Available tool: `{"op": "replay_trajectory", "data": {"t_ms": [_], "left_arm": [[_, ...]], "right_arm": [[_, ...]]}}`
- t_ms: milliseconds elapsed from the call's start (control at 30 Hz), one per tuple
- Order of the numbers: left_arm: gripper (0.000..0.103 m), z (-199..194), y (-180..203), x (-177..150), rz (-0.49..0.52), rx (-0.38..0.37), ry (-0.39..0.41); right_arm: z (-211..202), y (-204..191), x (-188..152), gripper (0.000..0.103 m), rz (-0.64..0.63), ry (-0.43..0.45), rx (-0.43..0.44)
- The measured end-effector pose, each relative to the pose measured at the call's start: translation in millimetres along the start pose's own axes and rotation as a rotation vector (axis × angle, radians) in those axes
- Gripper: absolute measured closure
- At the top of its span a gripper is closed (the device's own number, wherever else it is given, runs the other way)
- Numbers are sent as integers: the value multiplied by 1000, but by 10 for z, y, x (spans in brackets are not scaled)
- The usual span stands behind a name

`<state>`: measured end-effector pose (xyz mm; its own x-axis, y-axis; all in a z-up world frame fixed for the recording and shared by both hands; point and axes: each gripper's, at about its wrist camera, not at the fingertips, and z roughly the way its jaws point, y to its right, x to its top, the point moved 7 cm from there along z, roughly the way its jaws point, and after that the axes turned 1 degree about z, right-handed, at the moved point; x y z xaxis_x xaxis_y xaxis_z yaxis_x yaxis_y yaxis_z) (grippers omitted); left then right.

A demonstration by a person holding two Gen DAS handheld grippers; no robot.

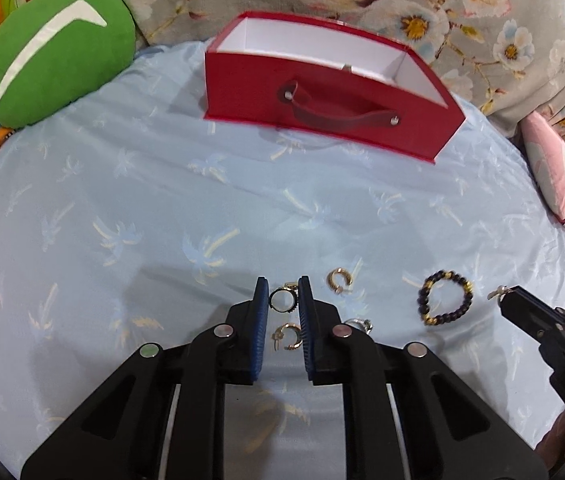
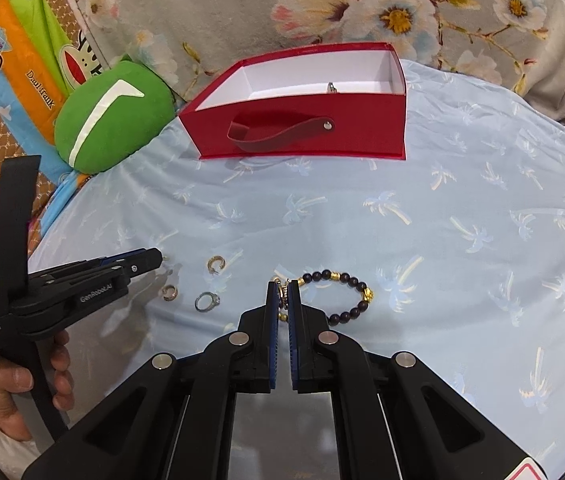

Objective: Organize jewelry

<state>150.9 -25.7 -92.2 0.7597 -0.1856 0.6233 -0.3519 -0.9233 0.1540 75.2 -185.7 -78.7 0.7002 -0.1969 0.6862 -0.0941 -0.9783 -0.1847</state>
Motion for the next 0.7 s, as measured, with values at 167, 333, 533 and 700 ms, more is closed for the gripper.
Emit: {"op": "replay_trajectory", "data": {"t_ms": [167,333,533,700], "left_arm": [[89,-215,36,197,12,-7,49],[89,-376,66,447,25,-9,99],[89,-460,123,883,51,-3,170],[89,-331,173,1297,81,27,200]], "right_arm": [[-104,-60,167,99,-16,42,8],[-179,-98,410,99,-31,91,16],[-162,-94,827,99,-51,150,23],[-44,-75,1291,99,-77,205,11]]}}
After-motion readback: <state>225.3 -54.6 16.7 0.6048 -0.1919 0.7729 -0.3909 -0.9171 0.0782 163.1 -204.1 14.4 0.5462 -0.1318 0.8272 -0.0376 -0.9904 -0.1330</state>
